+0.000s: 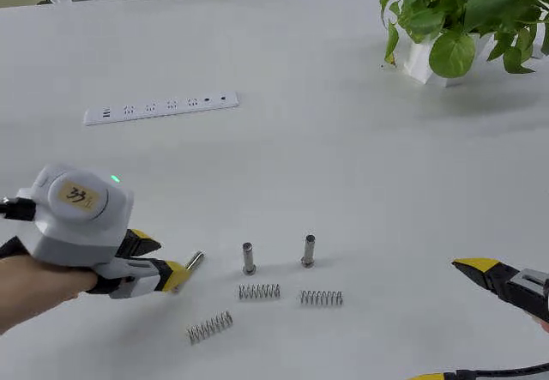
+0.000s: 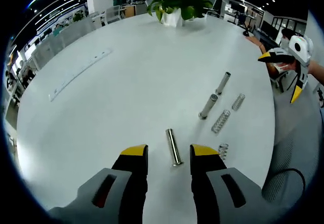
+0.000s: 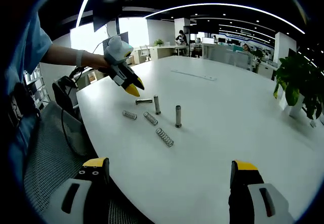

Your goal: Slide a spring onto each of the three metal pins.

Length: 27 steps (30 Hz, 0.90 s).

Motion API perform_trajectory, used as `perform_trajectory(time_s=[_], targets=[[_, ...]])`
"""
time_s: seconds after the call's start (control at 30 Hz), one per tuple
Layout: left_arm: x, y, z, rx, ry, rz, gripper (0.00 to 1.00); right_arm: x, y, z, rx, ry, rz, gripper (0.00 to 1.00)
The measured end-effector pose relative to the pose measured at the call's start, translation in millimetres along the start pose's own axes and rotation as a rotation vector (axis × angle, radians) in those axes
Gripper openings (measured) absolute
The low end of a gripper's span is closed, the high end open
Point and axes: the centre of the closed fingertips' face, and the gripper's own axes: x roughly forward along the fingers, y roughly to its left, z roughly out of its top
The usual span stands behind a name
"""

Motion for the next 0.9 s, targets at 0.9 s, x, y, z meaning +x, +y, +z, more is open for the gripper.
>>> perform_trajectory(time_s=[0.9], targets=[[38.6,-4.3,-2.8,-0.044,0.140,0.008,0.13,5.7,4.0,-5.2,-0.017,0.040,0.027,0.99]])
